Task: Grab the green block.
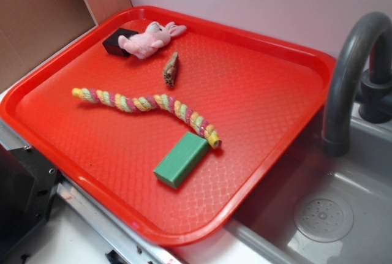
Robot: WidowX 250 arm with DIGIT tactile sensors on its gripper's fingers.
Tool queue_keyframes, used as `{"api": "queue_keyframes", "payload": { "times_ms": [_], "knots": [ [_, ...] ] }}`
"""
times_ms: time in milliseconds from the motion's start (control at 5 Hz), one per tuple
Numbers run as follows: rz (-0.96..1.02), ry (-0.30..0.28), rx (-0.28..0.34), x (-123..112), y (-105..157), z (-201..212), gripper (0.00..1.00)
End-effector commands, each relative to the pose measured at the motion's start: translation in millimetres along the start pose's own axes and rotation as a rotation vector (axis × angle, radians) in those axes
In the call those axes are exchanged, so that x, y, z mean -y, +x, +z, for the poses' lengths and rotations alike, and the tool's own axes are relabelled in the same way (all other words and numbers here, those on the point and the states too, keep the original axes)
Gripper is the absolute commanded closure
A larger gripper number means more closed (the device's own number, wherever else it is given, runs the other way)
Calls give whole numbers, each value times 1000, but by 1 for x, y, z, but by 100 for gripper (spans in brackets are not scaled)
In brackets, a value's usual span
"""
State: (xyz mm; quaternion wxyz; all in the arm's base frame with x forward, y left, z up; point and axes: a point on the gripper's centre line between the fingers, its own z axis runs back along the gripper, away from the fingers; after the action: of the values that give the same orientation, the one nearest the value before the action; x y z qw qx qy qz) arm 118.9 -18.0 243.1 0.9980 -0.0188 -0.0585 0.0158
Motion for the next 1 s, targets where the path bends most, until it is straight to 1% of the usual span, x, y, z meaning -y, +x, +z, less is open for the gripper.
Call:
{"api": "queue_keyframes", "payload": {
  "times_ms": [0, 200, 400, 600, 800],
  "knots": [
    [0, 0, 0, 0, 0, 0, 0],
    [55, -21, 42, 14, 9, -18, 0],
    [59, -6, 88, 37, 22, -38, 0],
    [29, -4, 78, 57, 33, -58, 0],
    [48, -28, 47, 73, 40, -79, 0]
  ]
}}
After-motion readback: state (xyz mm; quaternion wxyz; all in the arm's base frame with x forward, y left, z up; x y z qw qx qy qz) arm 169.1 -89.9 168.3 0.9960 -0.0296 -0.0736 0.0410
